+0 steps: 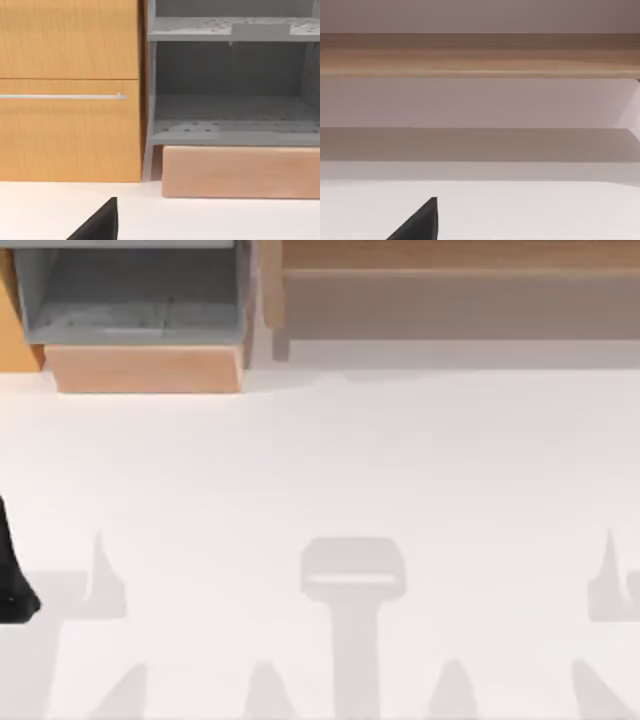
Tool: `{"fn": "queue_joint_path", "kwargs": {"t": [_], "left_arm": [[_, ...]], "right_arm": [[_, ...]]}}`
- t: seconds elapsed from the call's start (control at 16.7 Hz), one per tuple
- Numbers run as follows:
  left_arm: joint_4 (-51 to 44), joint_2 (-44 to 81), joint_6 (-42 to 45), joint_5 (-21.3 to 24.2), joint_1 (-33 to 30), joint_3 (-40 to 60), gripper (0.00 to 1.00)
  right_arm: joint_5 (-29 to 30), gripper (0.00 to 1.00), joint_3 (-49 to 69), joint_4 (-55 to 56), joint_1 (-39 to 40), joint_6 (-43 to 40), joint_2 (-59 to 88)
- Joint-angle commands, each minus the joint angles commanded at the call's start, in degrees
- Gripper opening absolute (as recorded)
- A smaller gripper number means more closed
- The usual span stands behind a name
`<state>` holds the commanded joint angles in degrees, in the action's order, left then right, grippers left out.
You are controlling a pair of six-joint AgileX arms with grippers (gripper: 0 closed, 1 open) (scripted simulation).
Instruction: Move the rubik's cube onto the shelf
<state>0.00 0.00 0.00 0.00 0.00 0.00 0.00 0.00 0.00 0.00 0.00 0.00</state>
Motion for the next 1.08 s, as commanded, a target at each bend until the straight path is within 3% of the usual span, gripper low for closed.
{"fn": "queue_joint_path", "kwargs": {"t": [0.24,0.48,1.08], "left_arm": [[0.7,1.7,1.2,0.3,0.5,0.6,1.00],[5.5,11.8,8.6,2.6,3.1,4.7,1.00],[31.7,62.2,45.0,13.7,14.2,28.5,1.00]], "right_arm": [[0.0,1.00,0.0,0.0,0.0,0.0,0.0],[0.0,1.00,0.0,0.0,0.0,0.0,0.0],[0.0,1.00,0.0,0.0,0.0,0.0,0.0]]}}
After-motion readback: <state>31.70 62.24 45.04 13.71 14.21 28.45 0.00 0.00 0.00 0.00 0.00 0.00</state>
